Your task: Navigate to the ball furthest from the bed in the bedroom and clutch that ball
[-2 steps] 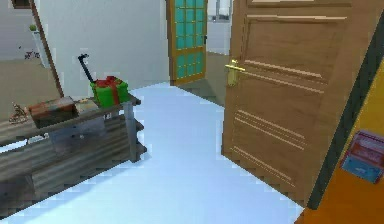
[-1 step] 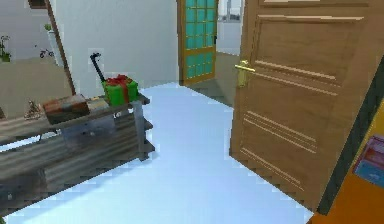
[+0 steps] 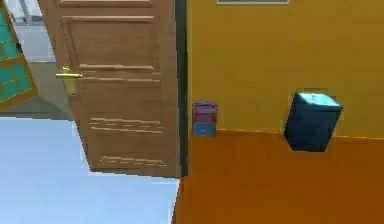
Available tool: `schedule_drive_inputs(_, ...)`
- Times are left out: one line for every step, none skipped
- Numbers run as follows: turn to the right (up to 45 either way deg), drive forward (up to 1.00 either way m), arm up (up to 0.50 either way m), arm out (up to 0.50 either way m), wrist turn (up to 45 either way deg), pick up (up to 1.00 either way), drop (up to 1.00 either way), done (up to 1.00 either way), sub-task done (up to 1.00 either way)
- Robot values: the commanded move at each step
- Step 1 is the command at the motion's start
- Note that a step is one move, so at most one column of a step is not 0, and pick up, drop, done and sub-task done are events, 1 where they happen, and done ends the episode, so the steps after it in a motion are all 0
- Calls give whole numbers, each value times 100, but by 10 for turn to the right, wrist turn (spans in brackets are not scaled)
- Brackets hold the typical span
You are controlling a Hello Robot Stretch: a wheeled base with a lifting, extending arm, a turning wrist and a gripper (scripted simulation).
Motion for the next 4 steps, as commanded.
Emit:
schedule_drive_inputs(450, 0, 0, 0, 0, 0, 0, 0, 0)
schedule_drive_inputs(240, 0, 0, 0, 0, 0, 0, 0, 0)
schedule_drive_inputs(0, 10, 0, 0, 0, 0, 0, 0, 0)
schedule_drive_inputs(-450, 0, 0, 0, 0, 0, 0, 0, 0)
